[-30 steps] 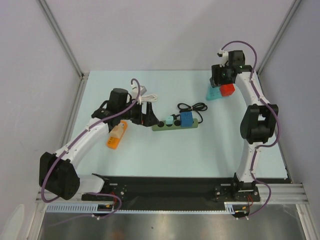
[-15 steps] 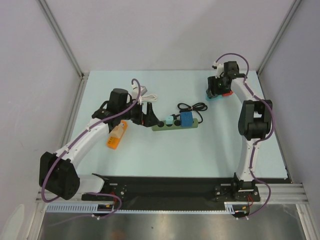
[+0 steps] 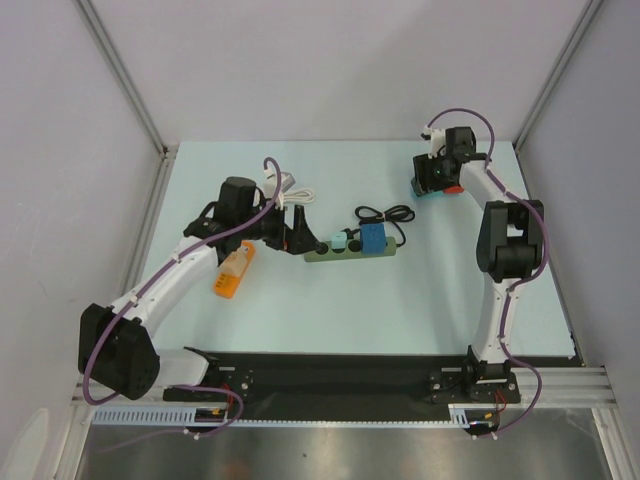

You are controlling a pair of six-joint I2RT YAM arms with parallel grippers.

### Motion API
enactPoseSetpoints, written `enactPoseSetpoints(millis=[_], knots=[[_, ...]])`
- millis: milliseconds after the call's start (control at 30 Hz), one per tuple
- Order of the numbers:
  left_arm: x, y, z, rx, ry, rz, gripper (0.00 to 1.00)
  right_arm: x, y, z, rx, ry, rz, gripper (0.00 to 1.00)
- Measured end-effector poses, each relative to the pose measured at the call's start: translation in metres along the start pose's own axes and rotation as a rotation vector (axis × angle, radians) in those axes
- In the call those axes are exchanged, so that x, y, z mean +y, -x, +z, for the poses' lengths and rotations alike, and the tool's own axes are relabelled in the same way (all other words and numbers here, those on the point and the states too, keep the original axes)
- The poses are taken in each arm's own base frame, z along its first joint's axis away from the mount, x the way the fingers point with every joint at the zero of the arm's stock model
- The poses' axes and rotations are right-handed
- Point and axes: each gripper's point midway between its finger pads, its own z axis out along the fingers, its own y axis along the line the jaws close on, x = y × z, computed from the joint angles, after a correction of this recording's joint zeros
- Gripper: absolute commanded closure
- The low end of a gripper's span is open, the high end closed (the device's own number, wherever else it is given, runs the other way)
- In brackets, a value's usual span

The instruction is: Insert the plug

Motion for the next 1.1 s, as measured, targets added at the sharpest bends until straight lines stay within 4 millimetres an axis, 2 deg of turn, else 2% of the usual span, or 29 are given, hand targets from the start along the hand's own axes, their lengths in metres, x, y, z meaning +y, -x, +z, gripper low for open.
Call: enactPoseSetpoints(millis=[400,1100], knots=[[0.000,0.001,0.000,-0.005,-0.004,0.004,0.00,0.006,0.002,0.001,0.007,-0.050,0.007,1.00],[-0.002,0.002,0.001,-0.007,-0.013,0.007,0.00,-0.005,0.009,-0.008,-0.005,-0.117,0.026,1.00]])
